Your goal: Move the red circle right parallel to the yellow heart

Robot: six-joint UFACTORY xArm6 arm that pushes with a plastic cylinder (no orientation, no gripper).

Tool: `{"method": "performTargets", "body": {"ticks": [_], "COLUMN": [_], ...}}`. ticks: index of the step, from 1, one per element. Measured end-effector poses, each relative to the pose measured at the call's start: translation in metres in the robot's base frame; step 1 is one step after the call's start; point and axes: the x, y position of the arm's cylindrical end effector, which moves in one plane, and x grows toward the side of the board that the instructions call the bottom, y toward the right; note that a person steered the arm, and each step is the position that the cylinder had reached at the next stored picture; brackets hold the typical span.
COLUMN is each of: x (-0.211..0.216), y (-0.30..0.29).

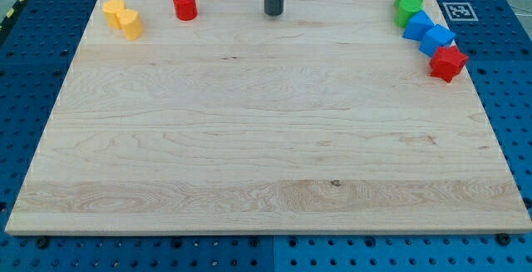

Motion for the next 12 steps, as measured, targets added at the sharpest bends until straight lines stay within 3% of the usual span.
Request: {"method": "performTargets", "body": {"ticks": [3, 5, 6, 9, 12], "x": [-0.037, -0.045, -0.007, -0.024, 0.011], "y": [-0.132, -0.180, -0.182, -0.128, -0.092]}}
